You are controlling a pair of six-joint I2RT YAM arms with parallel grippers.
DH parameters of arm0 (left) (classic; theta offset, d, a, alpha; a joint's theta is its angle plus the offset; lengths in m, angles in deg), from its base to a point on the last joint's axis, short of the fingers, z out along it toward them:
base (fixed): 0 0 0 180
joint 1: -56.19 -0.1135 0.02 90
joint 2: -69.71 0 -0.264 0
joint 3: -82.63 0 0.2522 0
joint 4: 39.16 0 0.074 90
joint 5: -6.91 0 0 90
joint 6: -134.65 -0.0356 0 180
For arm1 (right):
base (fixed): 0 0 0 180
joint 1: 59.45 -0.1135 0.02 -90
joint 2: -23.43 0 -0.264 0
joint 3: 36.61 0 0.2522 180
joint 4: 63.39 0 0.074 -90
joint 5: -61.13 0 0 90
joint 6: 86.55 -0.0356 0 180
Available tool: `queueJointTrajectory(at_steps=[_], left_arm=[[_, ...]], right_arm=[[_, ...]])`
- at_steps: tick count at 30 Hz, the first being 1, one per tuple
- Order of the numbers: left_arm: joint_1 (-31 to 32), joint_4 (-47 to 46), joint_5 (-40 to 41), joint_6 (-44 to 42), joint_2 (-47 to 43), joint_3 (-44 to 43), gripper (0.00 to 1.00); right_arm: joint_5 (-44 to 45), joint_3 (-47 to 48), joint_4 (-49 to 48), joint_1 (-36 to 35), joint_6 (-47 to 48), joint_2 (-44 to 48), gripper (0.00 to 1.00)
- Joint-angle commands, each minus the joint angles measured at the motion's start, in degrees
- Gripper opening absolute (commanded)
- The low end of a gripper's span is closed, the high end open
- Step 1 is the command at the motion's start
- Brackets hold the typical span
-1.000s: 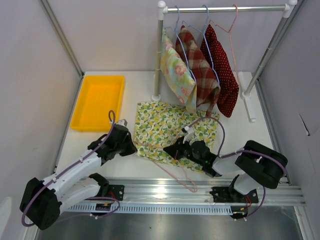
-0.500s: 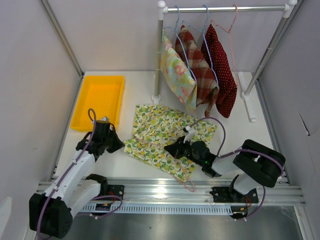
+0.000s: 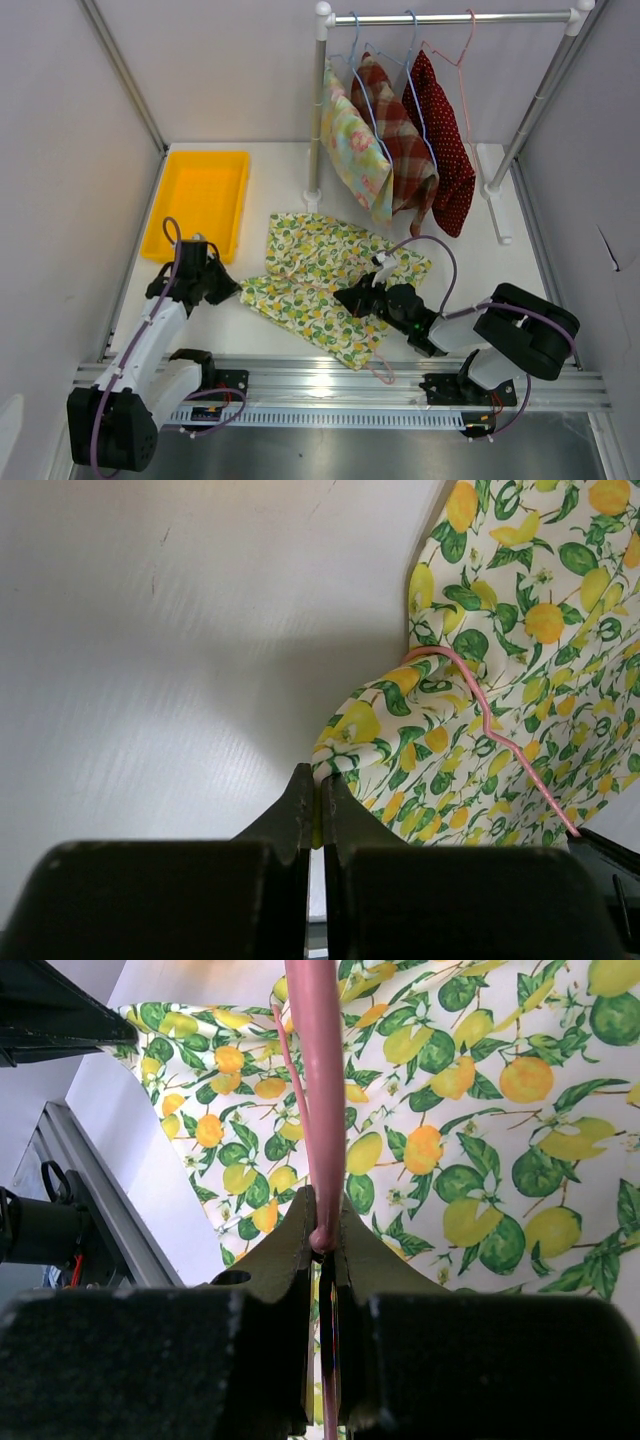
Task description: Place the skirt on the hanger
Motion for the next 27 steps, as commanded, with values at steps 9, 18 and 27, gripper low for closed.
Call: queueJointTrajectory(at_steps=[9, 18, 27], left_arm=[[6.75, -2.84, -2.49, -0.81, -7.77, -0.88, 0.60], [36.79, -10.90, 11.21, 5.67, -5.24, -0.63, 0.46], [57.81, -34.29, 12.11, 9.12, 15.93, -0.78, 0.18]], right_arm=[[3.84, 3.30, 13.45, 1.13, 7.57, -1.38, 0.00], [-0.72, 7.80, 14.69, 4.37, 8.55, -6.40, 0.00], [-0.73, 7.01, 15.56, 5.79, 8.37, -6.40, 0.00]])
